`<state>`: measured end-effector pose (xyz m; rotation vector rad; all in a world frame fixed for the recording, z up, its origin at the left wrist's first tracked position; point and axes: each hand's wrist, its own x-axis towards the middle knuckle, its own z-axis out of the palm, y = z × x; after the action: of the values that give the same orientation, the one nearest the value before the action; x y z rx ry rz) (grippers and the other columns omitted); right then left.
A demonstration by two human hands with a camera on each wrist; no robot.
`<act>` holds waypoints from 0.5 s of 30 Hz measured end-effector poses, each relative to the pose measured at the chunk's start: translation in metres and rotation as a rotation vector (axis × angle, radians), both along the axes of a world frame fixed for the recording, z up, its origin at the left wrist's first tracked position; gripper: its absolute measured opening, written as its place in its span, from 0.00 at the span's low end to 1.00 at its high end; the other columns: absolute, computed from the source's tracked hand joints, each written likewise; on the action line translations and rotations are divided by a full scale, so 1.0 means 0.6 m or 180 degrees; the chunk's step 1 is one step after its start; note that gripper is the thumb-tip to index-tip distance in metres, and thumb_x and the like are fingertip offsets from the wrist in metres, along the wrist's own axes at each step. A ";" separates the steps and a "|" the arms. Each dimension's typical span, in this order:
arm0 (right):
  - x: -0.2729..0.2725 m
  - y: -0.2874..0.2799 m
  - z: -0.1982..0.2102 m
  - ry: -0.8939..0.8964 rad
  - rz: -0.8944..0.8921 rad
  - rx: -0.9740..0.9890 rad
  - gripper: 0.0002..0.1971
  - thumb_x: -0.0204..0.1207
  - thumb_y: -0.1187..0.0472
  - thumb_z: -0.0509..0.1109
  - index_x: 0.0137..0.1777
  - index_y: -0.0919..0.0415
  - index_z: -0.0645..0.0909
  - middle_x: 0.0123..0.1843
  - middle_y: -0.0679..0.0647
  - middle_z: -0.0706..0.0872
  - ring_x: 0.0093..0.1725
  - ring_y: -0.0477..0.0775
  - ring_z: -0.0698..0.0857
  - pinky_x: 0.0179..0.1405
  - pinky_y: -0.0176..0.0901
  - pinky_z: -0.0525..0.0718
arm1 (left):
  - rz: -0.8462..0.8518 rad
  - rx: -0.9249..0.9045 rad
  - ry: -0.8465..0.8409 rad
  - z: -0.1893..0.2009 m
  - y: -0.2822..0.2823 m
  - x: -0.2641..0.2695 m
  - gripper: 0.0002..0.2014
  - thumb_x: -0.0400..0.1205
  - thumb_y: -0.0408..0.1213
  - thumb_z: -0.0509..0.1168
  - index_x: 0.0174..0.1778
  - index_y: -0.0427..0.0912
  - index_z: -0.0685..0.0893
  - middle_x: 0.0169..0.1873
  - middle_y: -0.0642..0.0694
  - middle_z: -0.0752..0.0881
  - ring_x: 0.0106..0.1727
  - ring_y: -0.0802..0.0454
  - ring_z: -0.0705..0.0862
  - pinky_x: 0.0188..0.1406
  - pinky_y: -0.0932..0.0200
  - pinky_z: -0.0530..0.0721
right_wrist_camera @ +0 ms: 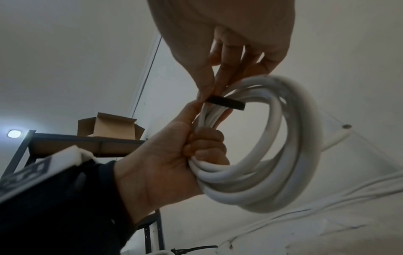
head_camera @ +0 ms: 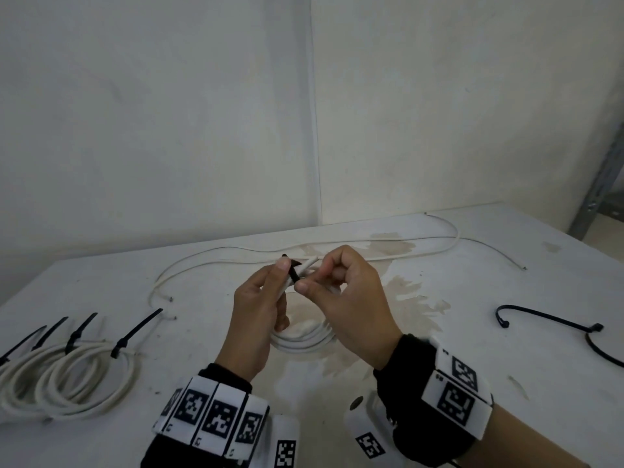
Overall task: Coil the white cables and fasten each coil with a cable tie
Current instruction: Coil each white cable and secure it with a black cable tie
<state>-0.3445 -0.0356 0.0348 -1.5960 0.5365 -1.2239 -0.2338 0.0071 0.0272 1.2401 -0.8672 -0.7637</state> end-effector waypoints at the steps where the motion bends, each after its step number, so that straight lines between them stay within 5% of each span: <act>1: 0.001 0.000 0.000 0.0007 0.0029 -0.0004 0.18 0.67 0.75 0.75 0.34 0.56 0.70 0.31 0.52 0.84 0.31 0.35 0.83 0.37 0.23 0.78 | -0.0013 -0.0003 0.0016 0.000 0.002 -0.001 0.25 0.84 0.43 0.58 0.18 0.54 0.83 0.15 0.55 0.61 0.17 0.59 0.60 0.18 0.65 0.64; 6: -0.003 0.003 0.003 0.0049 -0.0021 -0.0052 0.19 0.67 0.76 0.74 0.32 0.57 0.68 0.30 0.47 0.84 0.32 0.33 0.83 0.38 0.21 0.77 | -0.0018 0.0004 0.0201 -0.003 0.002 -0.003 0.15 0.83 0.47 0.56 0.41 0.48 0.87 0.16 0.55 0.62 0.17 0.60 0.60 0.17 0.67 0.64; 15: -0.011 -0.001 -0.005 0.0221 -0.0148 -0.0140 0.21 0.66 0.75 0.75 0.31 0.56 0.65 0.26 0.44 0.83 0.30 0.36 0.83 0.36 0.25 0.78 | 0.0042 0.0069 -0.0003 -0.003 0.001 -0.009 0.12 0.82 0.44 0.61 0.45 0.44 0.88 0.15 0.55 0.62 0.18 0.59 0.61 0.20 0.63 0.64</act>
<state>-0.3512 -0.0359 0.0317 -1.6764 0.5976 -1.2258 -0.2390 0.0078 0.0252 1.2643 -0.8528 -0.7639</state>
